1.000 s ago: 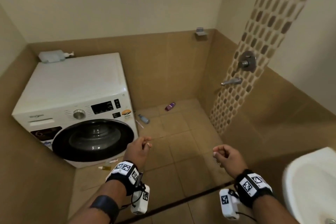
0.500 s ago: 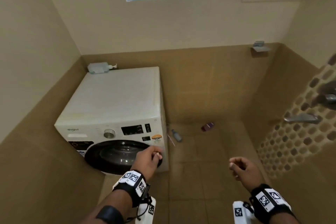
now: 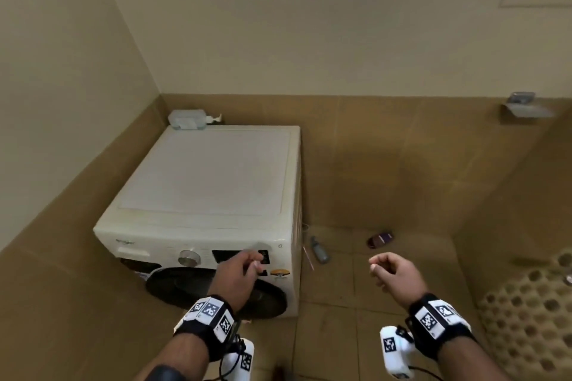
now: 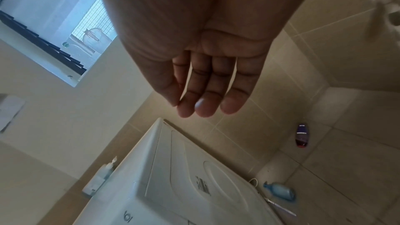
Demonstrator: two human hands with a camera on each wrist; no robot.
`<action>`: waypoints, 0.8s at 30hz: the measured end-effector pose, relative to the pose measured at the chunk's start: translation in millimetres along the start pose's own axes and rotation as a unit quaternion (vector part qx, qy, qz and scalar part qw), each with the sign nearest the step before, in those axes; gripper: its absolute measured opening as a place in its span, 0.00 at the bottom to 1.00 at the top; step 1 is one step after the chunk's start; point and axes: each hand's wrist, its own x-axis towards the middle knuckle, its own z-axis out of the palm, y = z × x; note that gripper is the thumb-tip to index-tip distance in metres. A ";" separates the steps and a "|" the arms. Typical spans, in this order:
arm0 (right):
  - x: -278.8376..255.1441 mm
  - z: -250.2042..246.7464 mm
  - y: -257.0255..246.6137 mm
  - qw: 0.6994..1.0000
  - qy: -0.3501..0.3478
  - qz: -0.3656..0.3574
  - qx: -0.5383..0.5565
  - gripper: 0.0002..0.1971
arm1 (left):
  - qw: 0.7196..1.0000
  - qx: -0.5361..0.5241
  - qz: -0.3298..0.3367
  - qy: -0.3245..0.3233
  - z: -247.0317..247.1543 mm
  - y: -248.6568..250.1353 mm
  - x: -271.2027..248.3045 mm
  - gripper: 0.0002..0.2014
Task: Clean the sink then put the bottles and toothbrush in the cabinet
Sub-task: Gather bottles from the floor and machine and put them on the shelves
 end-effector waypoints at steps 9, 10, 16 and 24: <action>103.4 -39.9 -3.3 0.996 0.074 0.058 -0.010 0.06 | 0.982 -0.053 0.122 -0.134 117.9 81.6 172.1 0.10; 111.1 -47.0 -4.4 0.994 0.086 0.063 -0.005 0.06 | 0.978 -0.049 0.129 -0.154 130.9 94.0 183.4 0.10; 169.3 -92.9 11.5 0.991 0.083 0.105 0.012 0.05 | 0.963 0.032 0.094 -0.249 197.4 109.7 252.1 0.11; 310.3 -135.7 99.7 0.978 -0.064 0.191 -0.059 0.09 | 0.949 0.154 -0.085 -0.263 271.1 65.3 327.5 0.17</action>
